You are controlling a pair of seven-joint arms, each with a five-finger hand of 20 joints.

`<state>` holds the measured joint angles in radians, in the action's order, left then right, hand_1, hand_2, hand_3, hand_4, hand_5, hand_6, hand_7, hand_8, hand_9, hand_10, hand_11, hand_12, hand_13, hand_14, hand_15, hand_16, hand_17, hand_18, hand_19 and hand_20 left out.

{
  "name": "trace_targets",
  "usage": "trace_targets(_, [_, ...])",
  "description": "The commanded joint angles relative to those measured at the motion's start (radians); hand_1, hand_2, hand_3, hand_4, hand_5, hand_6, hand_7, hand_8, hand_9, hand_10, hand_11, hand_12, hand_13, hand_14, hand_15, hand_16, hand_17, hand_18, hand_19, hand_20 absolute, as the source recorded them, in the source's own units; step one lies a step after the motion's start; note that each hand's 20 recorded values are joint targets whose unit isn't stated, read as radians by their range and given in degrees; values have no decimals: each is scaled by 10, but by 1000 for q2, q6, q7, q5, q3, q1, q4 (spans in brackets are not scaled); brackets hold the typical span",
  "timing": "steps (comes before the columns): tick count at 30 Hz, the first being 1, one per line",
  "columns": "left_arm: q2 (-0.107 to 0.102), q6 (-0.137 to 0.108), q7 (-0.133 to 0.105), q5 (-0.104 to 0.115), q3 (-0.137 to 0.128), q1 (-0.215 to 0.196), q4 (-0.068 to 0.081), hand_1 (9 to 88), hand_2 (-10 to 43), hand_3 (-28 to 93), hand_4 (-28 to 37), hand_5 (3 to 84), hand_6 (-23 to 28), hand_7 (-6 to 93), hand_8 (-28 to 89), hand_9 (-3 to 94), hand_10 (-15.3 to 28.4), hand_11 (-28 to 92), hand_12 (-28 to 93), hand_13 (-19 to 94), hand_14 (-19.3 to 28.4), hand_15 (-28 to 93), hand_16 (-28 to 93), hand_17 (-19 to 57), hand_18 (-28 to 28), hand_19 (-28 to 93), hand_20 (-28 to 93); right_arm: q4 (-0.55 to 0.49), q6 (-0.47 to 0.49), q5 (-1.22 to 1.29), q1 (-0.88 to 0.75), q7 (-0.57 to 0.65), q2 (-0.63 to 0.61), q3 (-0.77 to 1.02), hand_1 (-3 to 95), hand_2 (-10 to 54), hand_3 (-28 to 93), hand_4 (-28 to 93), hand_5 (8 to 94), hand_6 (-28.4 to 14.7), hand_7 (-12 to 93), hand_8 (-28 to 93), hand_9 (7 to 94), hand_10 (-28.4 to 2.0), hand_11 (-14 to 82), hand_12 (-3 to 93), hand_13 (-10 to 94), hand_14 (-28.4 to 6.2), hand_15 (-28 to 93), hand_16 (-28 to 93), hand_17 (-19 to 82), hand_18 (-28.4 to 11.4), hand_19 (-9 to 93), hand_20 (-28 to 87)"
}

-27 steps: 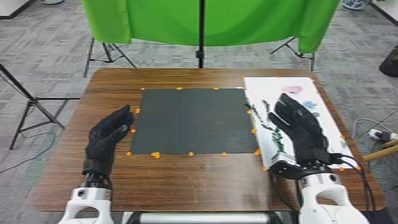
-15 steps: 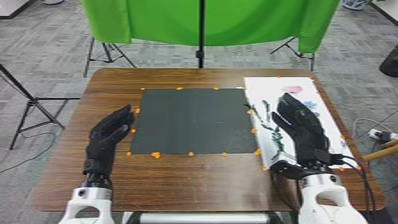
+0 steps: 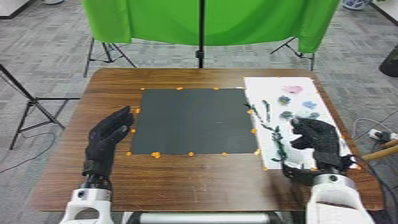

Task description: Arrange flowers

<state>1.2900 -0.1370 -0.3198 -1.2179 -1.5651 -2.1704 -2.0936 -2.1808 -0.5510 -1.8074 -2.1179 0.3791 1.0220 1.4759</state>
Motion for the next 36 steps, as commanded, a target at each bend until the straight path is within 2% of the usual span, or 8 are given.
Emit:
trace_targets(1, [1,-11,21,-3,-4,-18,-6,360,-95,610,-143,443,22,147,-71,412,114,155,146,319,149,188,30,72,126,48,241,12,221,-683,6,124,-180,-35,279,-95,665,-283,613,-47,193,-59,615,-163,258,247,641,-140,540,247,345,-212,747,542])
trace_targets(4, [-3,-3,25,-7,-5,-11,-5,360,-95,611,-142,443,22,146,-71,411,114,154,145,318,149,188,31,72,126,49,241,27,255,-700,26,174,-211,-61,282,-95,714,-283,613,-49,198,-56,616,-168,268,255,649,-136,561,250,358,-213,764,545])
trace_targets(8, [-5,-12,29,-4,-9,-14,-8,360,-95,610,-144,443,22,146,-71,410,114,153,145,317,150,186,31,70,126,49,241,48,286,-709,54,206,-230,-98,298,-95,709,-283,613,-55,212,-49,613,-172,296,272,654,-133,576,253,363,-212,774,546])
trace_targets(19, [-7,11,48,-11,-12,-16,-11,360,-95,609,-141,438,22,143,-70,406,114,150,146,315,149,183,32,65,130,50,239,212,290,-698,231,221,-275,-275,328,-95,654,-283,612,-63,364,-81,600,-190,467,328,716,-111,609,277,456,-192,822,534])
trace_targets(26, [-7,23,63,-11,-21,-21,-14,358,-95,606,-140,438,22,141,-69,403,114,144,147,312,149,179,34,61,132,53,234,226,371,-669,236,248,-258,-287,348,-95,649,-282,622,-65,394,-88,622,-184,508,330,760,-90,610,284,514,-172,849,530])
trace_targets(30, [-6,33,70,-14,-26,-26,-18,358,-95,606,-140,435,23,137,-67,402,114,143,149,310,149,178,35,60,132,53,233,195,462,-638,248,268,-254,-301,411,-95,635,-247,661,-51,423,-94,666,-169,523,332,820,-65,604,298,581,-141,881,510])
trace_targets(34, [-8,43,76,-16,-31,-22,-18,358,-95,606,-141,434,23,136,-66,401,113,142,149,308,150,176,35,58,132,52,232,148,617,-557,285,318,-249,-307,472,-95,560,-186,682,-40,393,112,713,-165,509,330,850,-56,593,315,613,-123,904,471])
trace_targets(36, [-7,48,79,-16,-32,-19,-17,358,-95,607,-140,433,23,135,-66,399,114,140,148,307,150,176,36,57,132,51,231,137,656,-518,298,332,-246,-308,544,-95,434,-104,699,-39,358,189,735,-165,485,335,860,-52,581,317,625,-111,904,447])
